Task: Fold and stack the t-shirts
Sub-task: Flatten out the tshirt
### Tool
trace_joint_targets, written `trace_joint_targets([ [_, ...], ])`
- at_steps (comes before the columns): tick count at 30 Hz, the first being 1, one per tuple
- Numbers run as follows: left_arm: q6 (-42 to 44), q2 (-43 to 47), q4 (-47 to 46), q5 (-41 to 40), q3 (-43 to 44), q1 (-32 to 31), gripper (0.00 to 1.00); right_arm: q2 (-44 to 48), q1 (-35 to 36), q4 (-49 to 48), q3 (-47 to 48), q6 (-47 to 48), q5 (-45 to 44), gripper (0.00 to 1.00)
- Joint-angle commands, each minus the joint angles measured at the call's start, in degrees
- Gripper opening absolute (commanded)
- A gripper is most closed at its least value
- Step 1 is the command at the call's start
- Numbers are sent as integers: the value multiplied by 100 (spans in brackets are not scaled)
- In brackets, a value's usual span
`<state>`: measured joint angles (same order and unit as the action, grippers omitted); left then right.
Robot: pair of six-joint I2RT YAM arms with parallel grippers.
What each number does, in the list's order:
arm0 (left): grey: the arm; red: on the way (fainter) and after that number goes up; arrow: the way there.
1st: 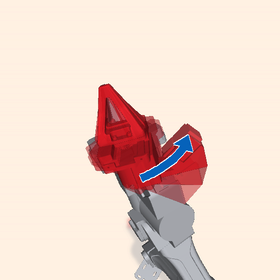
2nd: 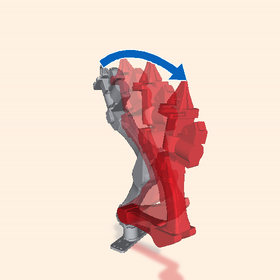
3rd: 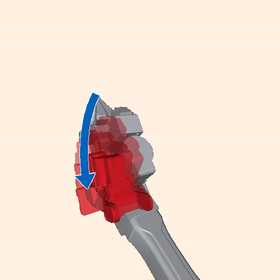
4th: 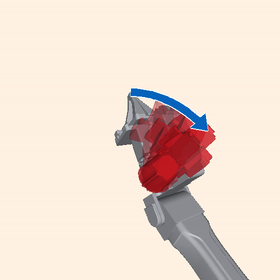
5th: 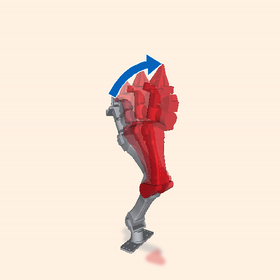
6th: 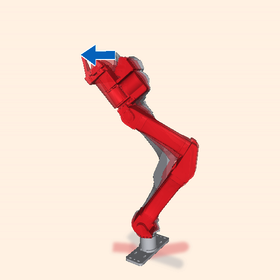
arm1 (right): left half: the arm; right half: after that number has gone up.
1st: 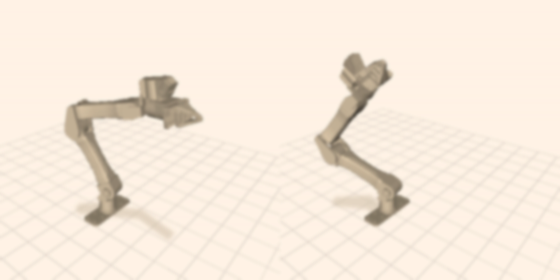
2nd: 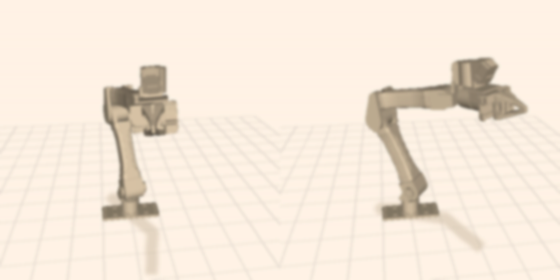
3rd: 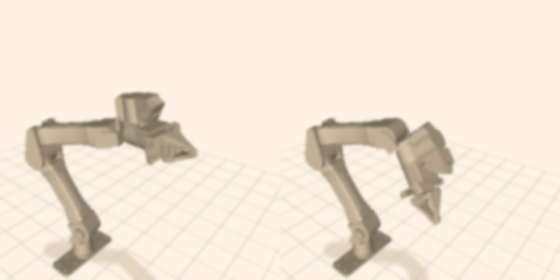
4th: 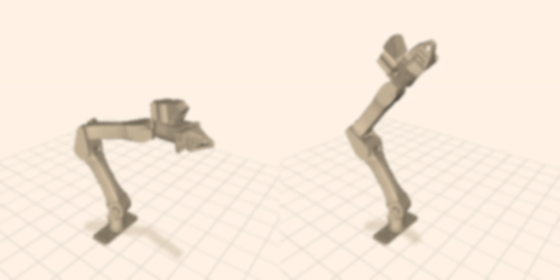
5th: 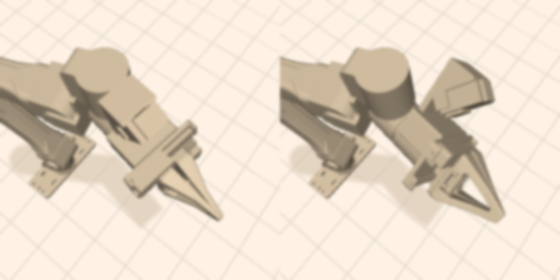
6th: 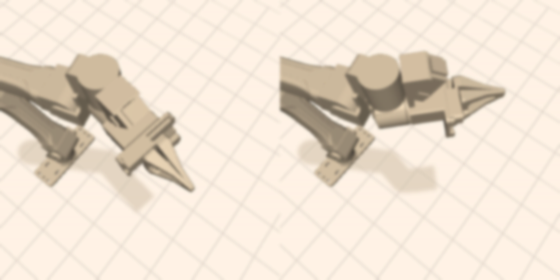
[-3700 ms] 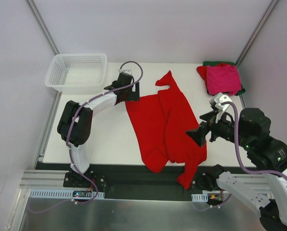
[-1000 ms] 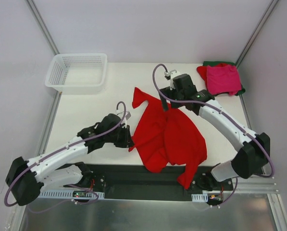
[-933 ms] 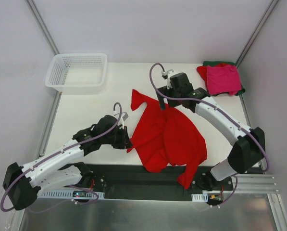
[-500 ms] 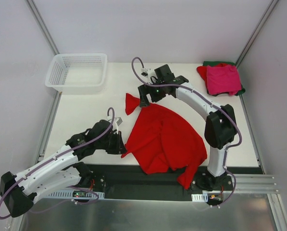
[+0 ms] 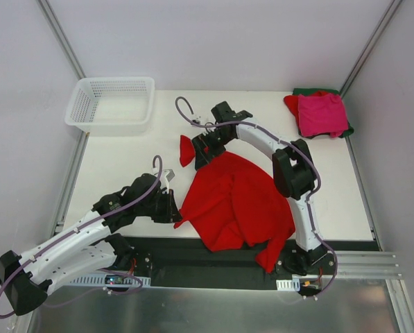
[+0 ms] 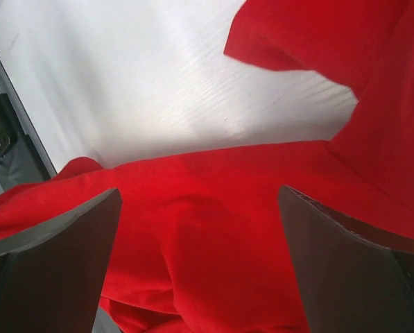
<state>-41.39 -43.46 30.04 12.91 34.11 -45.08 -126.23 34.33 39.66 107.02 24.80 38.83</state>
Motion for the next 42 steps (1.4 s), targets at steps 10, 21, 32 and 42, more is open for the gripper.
trace_joint_targets([
  [10,-142,13,125,-165,35,-45,5,-393,311,-362,662,341,-1121,97],
  [21,-159,-66,125,-341,43,-45,6,-1130,557,-354,1540,614,-2422,96],
  [32,-238,-13,125,-368,70,-45,6,-1150,584,-968,1471,588,-3848,96],
  [42,-194,-110,90,-342,78,-45,5,-639,584,-1364,1207,544,-3970,96],
])
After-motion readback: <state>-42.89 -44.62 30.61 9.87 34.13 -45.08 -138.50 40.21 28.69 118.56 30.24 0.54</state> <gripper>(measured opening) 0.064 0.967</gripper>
